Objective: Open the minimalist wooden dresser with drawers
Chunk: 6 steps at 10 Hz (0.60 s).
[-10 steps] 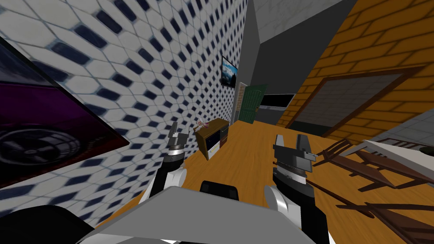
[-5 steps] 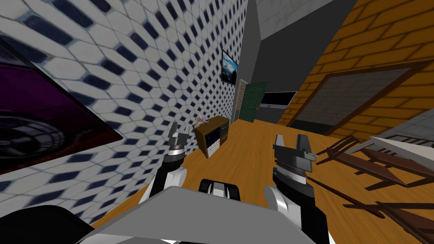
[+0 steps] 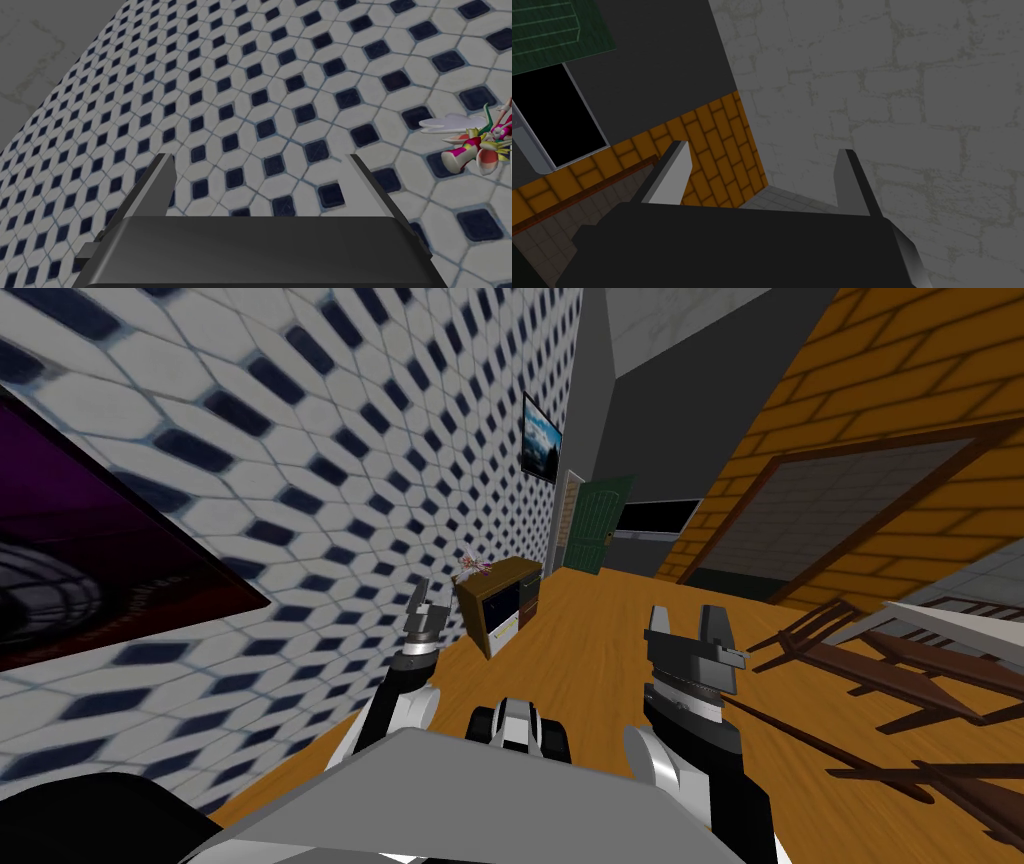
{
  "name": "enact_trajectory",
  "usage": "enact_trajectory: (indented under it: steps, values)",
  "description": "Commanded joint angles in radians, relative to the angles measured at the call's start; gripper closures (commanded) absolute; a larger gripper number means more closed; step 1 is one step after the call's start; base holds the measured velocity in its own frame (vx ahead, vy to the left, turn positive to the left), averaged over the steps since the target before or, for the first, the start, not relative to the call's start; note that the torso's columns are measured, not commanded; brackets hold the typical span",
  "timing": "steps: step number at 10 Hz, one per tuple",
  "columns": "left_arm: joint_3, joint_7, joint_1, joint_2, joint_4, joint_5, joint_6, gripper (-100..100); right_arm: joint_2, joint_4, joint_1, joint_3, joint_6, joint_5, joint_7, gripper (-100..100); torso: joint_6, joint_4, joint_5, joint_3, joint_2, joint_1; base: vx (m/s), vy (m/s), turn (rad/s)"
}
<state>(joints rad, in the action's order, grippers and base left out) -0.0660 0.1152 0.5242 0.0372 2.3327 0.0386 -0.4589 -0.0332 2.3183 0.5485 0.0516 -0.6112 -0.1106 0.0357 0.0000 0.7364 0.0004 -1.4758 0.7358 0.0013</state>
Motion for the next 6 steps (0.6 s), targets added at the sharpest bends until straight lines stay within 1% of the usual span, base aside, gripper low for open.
enact_trajectory:
  steps: [1,4,5,6]
  values:
    - [-0.010,-0.004,-0.021,0.068,-0.061,-0.009,-0.017,-100,0.000,0.000,0.000,0.000,0.000,0.000,0.000,0,0.000,0.001,0.000,-0.001,0.001,0.000,0.051,0.047,-0.031]
    - [-0.033,-0.015,-0.052,0.114,-0.146,-0.019,-0.041,-100,0.000,0.000,0.000,0.000,0.000,0.000,0.000,0,0.000,0.001,-0.001,0.000,0.002,-0.002,0.063,0.043,-0.036]
    - [-0.033,-0.015,-0.052,0.114,-0.158,-0.019,-0.041,-100,0.000,0.000,0.000,0.000,0.000,0.000,0.000,0,0.000,0.001,0.000,0.000,0.002,-0.001,0.050,0.039,-0.020]
    - [-0.041,-0.019,-0.064,0.126,-0.193,-0.023,-0.051,-100,0.000,0.000,0.000,0.000,0.000,0.000,0.000,0,0.000,0.002,-0.001,0.000,0.003,-0.002,0.038,0.034,-0.020]
